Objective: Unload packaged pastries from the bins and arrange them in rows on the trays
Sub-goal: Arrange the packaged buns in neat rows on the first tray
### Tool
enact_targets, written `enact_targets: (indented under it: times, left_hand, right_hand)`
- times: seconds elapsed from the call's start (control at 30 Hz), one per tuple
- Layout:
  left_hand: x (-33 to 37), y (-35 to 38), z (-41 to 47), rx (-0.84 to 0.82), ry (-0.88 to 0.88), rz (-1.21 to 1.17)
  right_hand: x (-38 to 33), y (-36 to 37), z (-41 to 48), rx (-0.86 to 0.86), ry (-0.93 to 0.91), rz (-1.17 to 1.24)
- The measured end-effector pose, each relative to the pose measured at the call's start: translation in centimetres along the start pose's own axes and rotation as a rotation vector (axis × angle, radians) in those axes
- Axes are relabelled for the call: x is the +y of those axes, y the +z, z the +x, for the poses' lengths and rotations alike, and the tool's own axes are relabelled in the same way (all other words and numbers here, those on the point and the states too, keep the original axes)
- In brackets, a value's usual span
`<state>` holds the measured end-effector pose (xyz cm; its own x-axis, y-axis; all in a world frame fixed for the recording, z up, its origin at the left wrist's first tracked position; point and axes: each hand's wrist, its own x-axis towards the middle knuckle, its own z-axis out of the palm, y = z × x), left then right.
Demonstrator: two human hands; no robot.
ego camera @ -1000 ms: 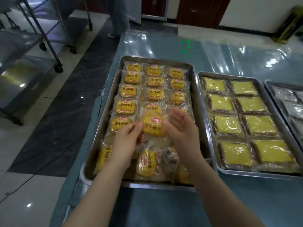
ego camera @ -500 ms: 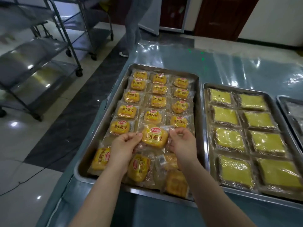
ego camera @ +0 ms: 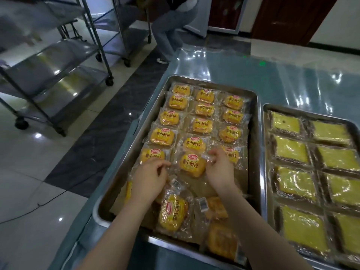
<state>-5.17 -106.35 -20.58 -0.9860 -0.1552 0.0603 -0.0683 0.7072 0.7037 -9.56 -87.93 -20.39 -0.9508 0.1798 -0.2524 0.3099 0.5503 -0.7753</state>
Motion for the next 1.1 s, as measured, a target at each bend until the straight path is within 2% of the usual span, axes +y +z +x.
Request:
enact_targets:
  times: [0.1, 0.17, 0.3, 0.37, 0.53, 0.8, 0.93, 1.0, 1.1]
  left_hand:
    - [0.4, 0.5, 1.3, 0.078, 0.112, 0.245]
    - [0.0, 1.1, 1.9, 0.087, 0.126, 0.362]
    - [-2.5, 2.8, 1.9, -0.076, -0.024, 0.518]
    - [-3.7, 3.3, 1.7, -0.137, -0.014, 0.542]
    - [-4.9, 3.3, 1.3, -0.237, 0.037, 0.596]
    - [-4.8, 3.3, 1.4, -0.293, 0.029, 0.585]
    - [-4.2, 3.3, 1.6, -0.309, -0.01, 0.573]
    - [-3.8, 3.1, 1.4, -0.26, -0.007, 0.578]
    - [-2.9, 2.4, 0.5, -0.11, 0.086, 0.561]
  right_hand:
    - [0.9, 1.0, -0.1, 0.102, -0.198, -0.416]
    - [1.2, 1.2, 0.0, 0.144, -0.337, -0.538]
    - [1.4, 1.8, 1.0, -0.009, -0.471, -0.616]
    - [1.1, 2.4, 1.7, -0.079, -0.52, -0.679]
    - [1.7, 3.9, 2.1, -0.258, -0.495, -0.8]
    - [1.5, 4.5, 1.7, -0.351, -0.453, -0.833]
    - [1.5, 2.8, 0.5, -0.364, -0.486, -0.754]
    - [2.1, 1.1, -0.7, -0.324, -0.488, -0.681]
    - [4.0, -2.0, -2.8, -0.146, -0.42, -0.541]
